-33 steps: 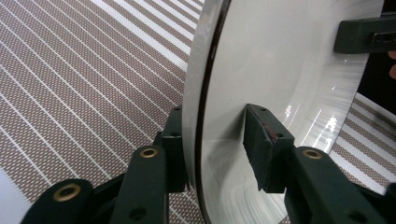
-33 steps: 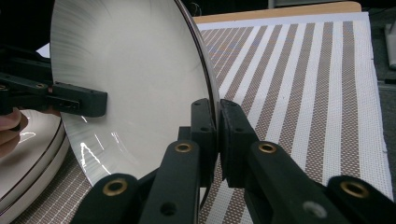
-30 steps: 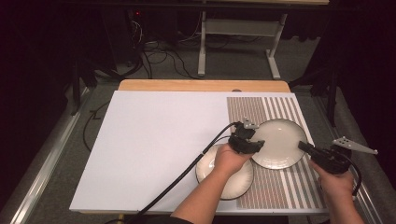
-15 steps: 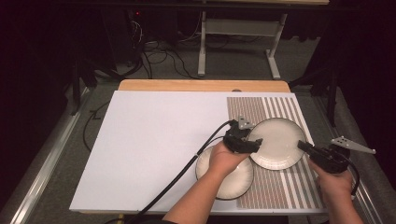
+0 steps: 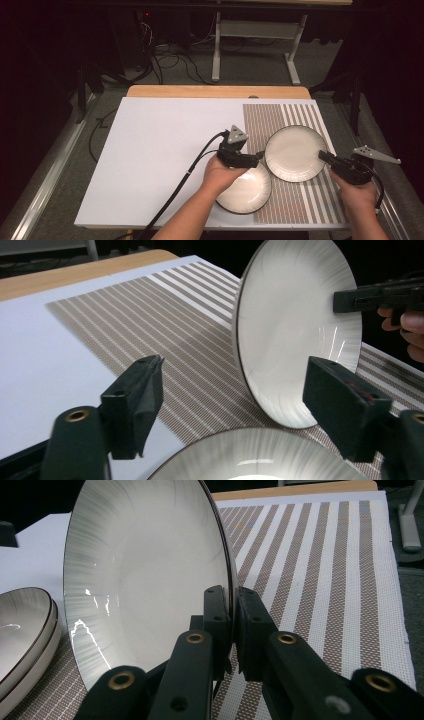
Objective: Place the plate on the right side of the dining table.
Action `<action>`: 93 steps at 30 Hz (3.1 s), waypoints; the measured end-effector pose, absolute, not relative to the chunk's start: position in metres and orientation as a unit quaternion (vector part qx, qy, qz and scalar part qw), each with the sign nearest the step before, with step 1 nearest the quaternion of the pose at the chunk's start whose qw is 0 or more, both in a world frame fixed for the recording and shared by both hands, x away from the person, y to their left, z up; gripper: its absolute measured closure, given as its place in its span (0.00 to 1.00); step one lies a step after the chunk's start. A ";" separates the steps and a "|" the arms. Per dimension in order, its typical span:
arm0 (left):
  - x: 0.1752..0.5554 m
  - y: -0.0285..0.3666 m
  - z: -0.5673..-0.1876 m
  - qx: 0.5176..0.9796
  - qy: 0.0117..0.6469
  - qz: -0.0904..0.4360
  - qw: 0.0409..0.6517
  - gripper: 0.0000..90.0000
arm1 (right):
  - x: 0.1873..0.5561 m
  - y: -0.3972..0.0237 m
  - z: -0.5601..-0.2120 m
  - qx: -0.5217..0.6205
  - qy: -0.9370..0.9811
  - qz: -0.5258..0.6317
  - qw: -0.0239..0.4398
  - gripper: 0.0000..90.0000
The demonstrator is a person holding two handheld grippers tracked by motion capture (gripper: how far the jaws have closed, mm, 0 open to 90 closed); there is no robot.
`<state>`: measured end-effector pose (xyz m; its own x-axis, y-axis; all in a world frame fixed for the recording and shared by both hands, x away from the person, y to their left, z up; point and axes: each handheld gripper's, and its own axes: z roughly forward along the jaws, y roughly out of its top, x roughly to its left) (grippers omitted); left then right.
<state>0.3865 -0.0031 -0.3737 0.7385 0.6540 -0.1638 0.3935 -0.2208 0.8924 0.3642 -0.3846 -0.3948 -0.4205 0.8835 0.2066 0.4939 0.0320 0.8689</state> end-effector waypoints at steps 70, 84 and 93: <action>0.299 0.205 -0.382 0.716 0.403 0.222 0.525 0.00 | 0.380 -0.377 -0.409 0.565 0.680 0.415 0.216 0.61; 0.295 0.202 -0.382 0.716 0.399 0.227 0.526 0.00 | 0.345 -0.318 -0.377 0.424 0.729 0.478 0.246 0.26; 0.294 0.202 -0.381 0.717 0.393 0.228 0.529 0.00 | 0.322 -0.283 -0.365 0.371 0.732 0.517 0.244 0.07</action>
<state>0.2935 0.2018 -0.3811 0.5881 0.8040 -0.0882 0.3224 -0.1331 0.9372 0.3222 -0.2832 -0.3649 -0.6048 0.7960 0.0264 0.2914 0.1903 0.9375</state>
